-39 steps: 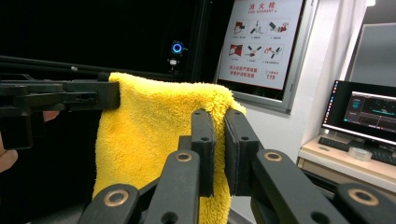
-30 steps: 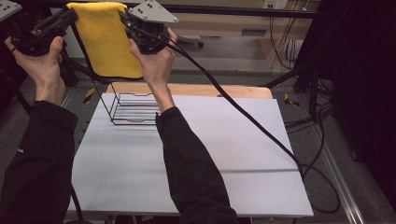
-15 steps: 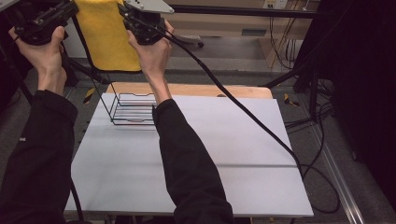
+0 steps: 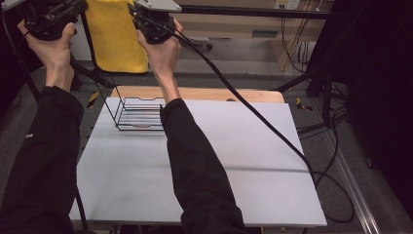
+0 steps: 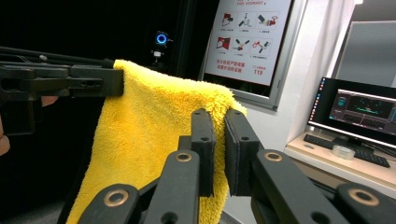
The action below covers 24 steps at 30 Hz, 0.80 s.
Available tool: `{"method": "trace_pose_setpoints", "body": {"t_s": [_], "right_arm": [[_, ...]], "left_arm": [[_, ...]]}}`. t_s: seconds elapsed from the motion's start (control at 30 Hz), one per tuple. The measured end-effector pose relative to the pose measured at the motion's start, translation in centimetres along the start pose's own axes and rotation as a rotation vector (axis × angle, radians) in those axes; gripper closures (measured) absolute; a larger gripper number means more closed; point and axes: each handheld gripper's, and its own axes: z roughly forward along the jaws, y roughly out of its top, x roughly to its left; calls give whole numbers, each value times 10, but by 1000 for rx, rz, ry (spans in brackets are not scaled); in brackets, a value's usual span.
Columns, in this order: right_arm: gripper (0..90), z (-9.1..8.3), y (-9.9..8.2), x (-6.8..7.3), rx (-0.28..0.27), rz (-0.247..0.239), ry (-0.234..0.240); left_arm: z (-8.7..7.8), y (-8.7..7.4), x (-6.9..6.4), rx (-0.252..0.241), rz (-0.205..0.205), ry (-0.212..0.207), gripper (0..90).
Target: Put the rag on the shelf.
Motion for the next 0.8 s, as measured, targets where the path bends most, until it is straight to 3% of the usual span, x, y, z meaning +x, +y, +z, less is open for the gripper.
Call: {"method": "trace_pose_setpoints", "body": {"t_s": [0.17,0.37,0.8], "right_arm": [[836,1,-4,-4,11,-1,-4],[835,-1,-25,-7,42,6,8],[834,-15,-61,3,100,32,47]], "left_arm": [[4,-12,1,13,-7,-17,807],[5,-34,0,36,-4,-41,807],[-16,-71,-3,94,9,-75,806]]}}
